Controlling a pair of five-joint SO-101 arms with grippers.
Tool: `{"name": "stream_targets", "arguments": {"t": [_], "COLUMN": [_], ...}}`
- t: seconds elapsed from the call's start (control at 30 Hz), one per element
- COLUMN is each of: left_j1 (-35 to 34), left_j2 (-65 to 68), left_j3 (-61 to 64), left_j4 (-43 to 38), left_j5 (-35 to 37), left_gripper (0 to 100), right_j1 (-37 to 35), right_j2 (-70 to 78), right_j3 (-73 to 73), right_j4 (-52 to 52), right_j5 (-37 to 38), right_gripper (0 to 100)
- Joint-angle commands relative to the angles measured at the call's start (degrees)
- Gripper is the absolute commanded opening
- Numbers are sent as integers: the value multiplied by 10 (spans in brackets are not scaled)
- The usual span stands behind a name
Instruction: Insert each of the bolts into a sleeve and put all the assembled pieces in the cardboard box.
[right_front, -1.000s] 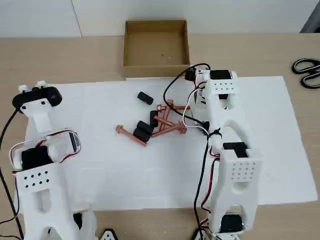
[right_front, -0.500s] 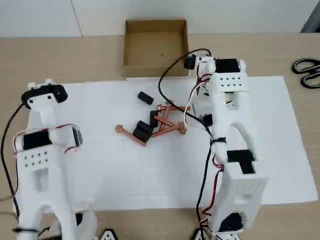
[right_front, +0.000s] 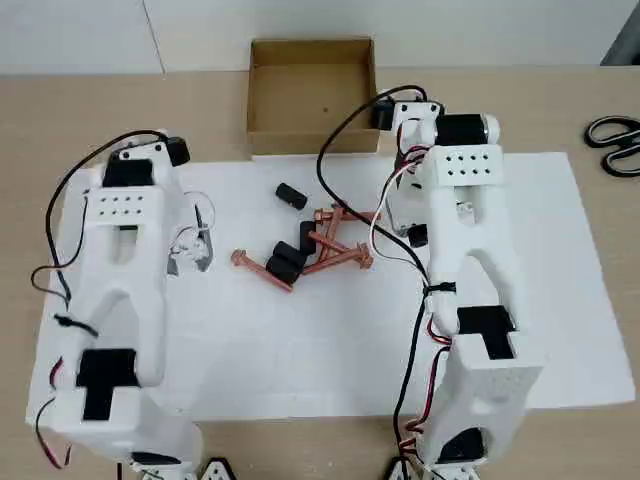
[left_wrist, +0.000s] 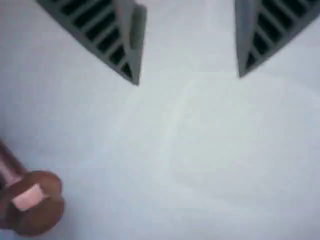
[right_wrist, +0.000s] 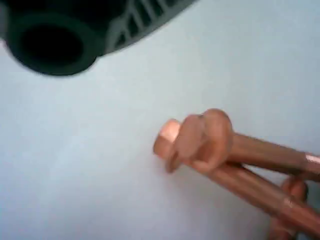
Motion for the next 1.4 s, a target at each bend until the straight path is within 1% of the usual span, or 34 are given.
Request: {"name": "stream_targets", "arguments": {"t": [0.0,0.13,0.27,0.47,0.57,0.73,0.8,1.07,1.37], "left_j1": [26,52,79,123,134,133,132,134,133], "left_j2": [43,92,115,126,126,126,127,127,127], "left_j3": [-43,-46,-76,-137,-138,-137,-137,-109,-92], "left_j4": [5,16,18,21,21,19,18,-43,-64], "left_j5": [31,88,157,202,218,295,315,362,366], "left_gripper": [123,125,123,123,126,126,126,126,126], "right_j1": [4,4,4,1,4,3,3,1,3], "right_j2": [-36,-36,-36,-36,-36,-36,-36,-36,-36], "right_j3": [-21,-21,-21,-21,-21,-21,-21,-21,-21], "right_j4": [8,8,8,7,7,7,7,7,7], "right_j5": [-9,-9,-9,-10,-10,-10,-10,-10,-10], "right_gripper": [4,4,4,4,4,4,4,4,4]}}
